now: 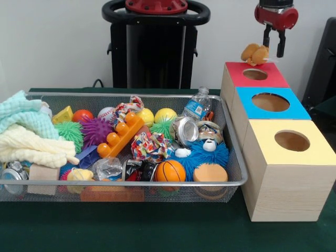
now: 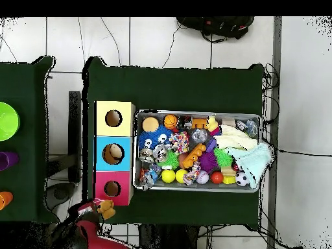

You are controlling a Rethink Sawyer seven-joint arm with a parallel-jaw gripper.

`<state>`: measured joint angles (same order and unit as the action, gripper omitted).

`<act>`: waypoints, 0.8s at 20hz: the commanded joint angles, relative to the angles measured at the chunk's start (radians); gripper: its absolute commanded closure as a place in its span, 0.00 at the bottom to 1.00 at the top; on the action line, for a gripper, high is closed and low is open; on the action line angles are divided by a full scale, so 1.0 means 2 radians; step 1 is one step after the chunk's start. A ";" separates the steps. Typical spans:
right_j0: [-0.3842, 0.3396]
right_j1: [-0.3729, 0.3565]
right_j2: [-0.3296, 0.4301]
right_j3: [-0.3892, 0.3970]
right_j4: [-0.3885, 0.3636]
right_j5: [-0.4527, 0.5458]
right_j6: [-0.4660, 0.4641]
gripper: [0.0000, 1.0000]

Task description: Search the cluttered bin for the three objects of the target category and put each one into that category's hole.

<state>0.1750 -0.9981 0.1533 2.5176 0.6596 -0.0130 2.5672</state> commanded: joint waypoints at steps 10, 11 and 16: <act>-0.038 0.010 0.019 -0.027 0.017 -0.040 0.146 0.00; -0.043 0.009 0.021 -0.027 0.015 -0.039 0.146 0.00; -0.047 0.005 0.021 -0.029 0.019 -0.030 0.142 0.00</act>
<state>0.1180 -0.9964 0.1542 2.5176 0.6596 -0.0130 2.5672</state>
